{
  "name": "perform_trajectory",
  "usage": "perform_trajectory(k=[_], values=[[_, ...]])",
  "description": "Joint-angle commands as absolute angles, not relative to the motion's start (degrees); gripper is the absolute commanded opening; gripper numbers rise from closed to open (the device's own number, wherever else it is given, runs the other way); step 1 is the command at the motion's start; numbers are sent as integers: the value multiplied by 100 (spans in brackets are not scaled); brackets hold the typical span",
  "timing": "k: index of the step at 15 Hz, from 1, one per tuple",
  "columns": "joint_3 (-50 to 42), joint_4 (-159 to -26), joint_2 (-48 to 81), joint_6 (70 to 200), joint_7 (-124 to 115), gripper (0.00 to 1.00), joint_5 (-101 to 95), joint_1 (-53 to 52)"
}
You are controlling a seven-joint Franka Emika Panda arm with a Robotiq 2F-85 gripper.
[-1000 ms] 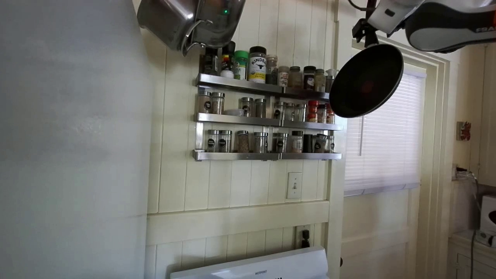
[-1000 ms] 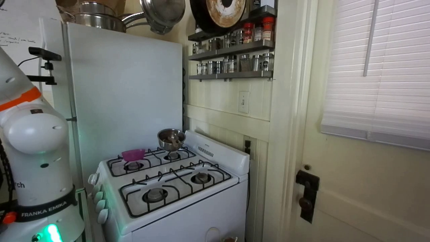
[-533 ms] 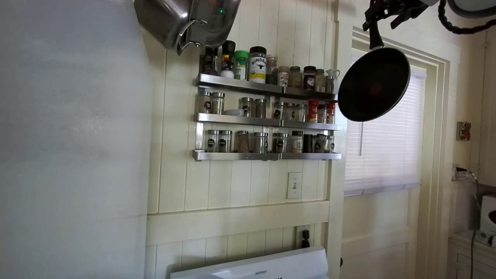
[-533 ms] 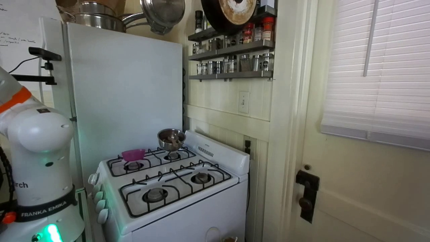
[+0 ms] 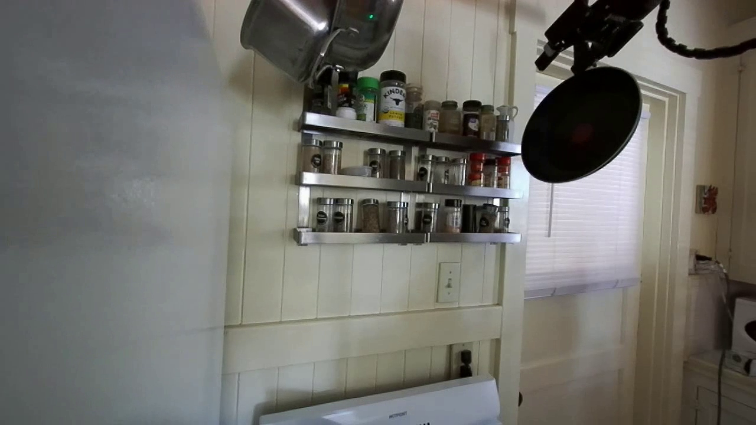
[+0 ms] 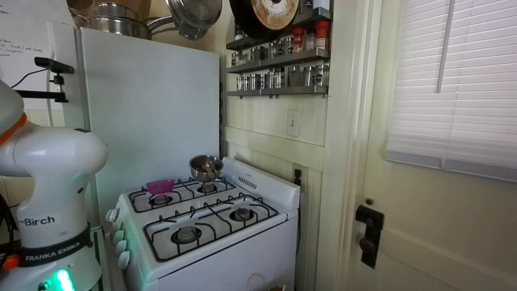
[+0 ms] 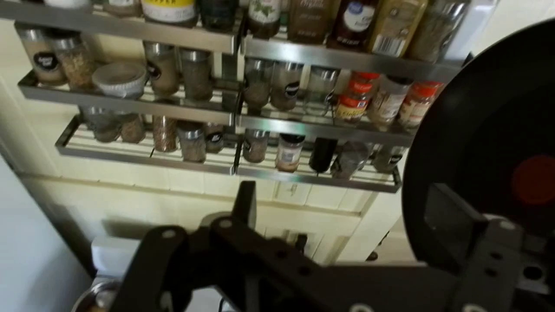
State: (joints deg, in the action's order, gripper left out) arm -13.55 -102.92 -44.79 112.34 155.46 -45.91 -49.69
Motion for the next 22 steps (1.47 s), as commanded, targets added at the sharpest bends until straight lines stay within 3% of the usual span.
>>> perform_trajectory(k=[1,5,6,8,14,22], values=[[-1729,-10159,-4952,9696,15759,100,-4845,-6506],[-1749,-10163,-5328,8160,15724,100,-6083,-7961],[-1684,-10161,-4978,8930,15733,100,-5198,-6860],[-1728,-10163,-5100,8658,15714,100,-5551,-7330],[-1690,-10144,-5080,8638,15612,100,-5433,-7328],[-764,-9975,-4225,7025,15799,100,-4037,-5319]])
